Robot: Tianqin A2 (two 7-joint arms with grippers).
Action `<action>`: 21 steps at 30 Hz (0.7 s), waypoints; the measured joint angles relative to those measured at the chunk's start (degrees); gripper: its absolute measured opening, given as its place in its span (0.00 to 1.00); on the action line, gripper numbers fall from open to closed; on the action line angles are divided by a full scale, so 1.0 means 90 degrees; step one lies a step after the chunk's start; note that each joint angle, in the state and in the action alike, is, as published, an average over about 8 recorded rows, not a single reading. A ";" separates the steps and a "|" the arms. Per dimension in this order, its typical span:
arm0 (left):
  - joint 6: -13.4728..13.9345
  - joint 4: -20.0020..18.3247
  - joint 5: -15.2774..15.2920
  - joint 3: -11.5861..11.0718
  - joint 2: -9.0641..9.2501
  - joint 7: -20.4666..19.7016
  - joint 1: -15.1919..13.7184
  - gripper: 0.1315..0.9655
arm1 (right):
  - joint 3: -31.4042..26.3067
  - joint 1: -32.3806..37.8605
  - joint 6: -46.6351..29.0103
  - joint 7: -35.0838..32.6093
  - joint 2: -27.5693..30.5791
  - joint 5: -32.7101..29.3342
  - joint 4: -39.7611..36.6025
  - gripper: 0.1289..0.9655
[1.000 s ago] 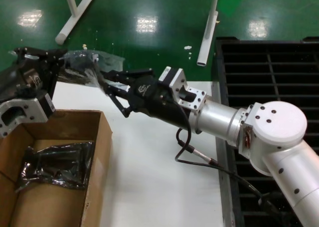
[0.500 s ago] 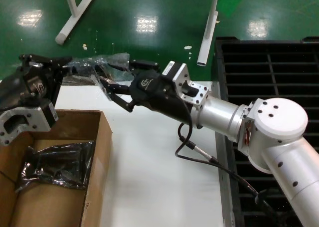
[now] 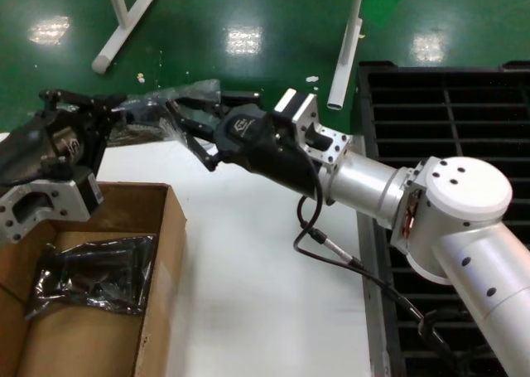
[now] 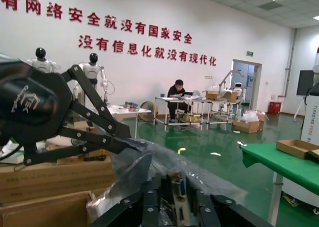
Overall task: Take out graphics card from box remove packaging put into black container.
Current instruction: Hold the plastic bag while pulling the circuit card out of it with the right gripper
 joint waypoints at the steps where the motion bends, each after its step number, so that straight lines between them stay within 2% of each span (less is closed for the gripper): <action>1: 0.0002 0.0008 0.0005 -0.0002 0.0017 0.0000 -0.0005 0.01 | -0.0027 0.0017 -0.0005 -0.0023 0.0000 0.0065 -0.0026 0.21; 9: -0.0011 0.0136 0.0075 -0.0070 0.0185 -0.0094 -0.0014 0.01 | -0.0196 0.0079 -0.0008 -0.0126 0.0000 0.0366 -0.0132 0.09; 13: -0.0037 0.0238 0.0125 -0.0098 0.0266 -0.0125 0.0000 0.01 | -0.0160 0.0025 0.0066 -0.0078 0.0021 0.0300 -0.0031 0.09; 21: -0.0006 0.0573 0.0217 -0.0023 0.0461 -0.0106 -0.0058 0.01 | -0.0077 -0.0350 0.0575 0.0500 0.0357 -0.0217 0.1039 0.08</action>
